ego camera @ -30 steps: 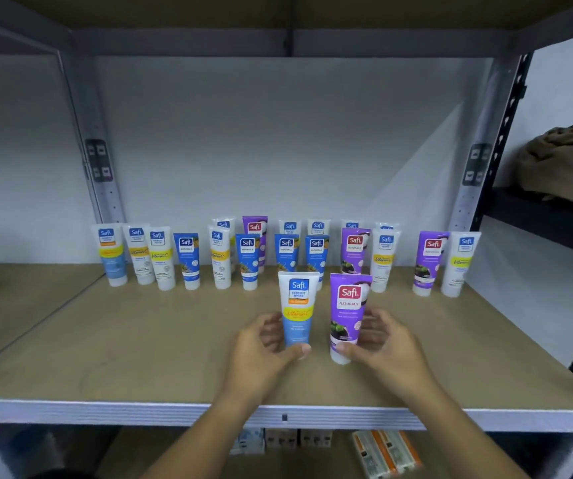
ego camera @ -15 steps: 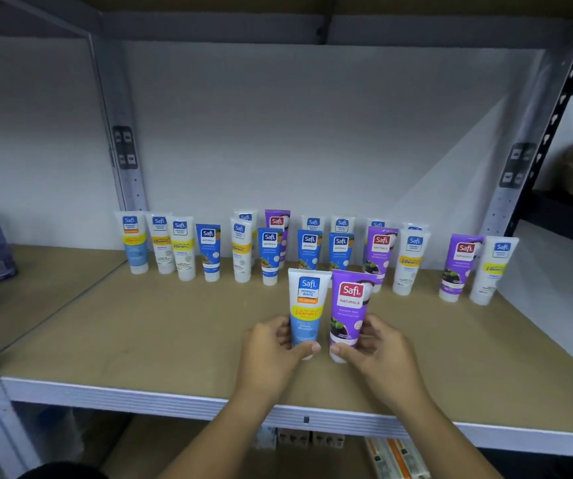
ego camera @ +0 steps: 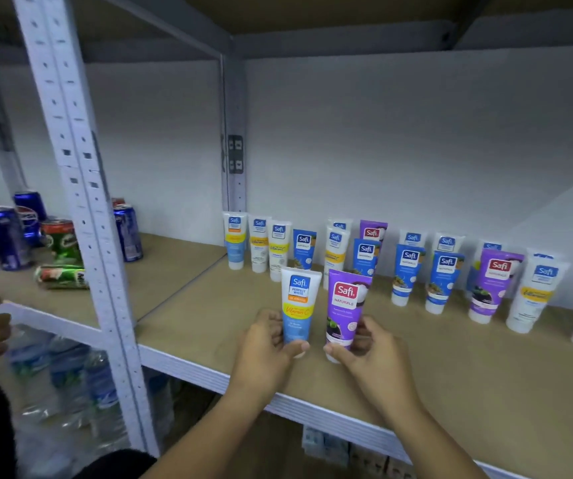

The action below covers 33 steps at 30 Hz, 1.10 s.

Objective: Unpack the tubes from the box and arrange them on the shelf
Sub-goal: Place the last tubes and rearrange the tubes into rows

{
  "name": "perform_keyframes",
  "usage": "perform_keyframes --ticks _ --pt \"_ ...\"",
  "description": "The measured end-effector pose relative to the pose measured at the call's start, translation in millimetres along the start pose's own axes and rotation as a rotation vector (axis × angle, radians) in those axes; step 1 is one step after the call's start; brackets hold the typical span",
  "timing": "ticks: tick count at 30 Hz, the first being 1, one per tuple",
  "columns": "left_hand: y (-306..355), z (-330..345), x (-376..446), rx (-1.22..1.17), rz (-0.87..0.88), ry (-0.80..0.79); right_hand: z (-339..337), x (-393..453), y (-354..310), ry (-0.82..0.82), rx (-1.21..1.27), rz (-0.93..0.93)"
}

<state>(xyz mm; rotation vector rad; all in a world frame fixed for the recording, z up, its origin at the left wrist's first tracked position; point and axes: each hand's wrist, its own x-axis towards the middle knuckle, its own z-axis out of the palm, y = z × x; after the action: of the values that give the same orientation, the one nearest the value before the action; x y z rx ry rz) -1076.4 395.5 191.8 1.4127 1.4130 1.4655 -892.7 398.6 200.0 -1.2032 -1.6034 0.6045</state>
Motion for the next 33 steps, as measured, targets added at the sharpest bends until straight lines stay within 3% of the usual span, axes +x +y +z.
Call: perform_keyframes --ticks 13,33 --pt "-23.0 -75.0 44.4 0.228 0.023 0.170 92.6 41.5 -11.9 -0.054 -0.065 -0.100" --pt "-47.4 -108.3 117.8 0.266 0.037 0.296 126.4 71.4 2.3 -0.067 -0.081 -0.158"
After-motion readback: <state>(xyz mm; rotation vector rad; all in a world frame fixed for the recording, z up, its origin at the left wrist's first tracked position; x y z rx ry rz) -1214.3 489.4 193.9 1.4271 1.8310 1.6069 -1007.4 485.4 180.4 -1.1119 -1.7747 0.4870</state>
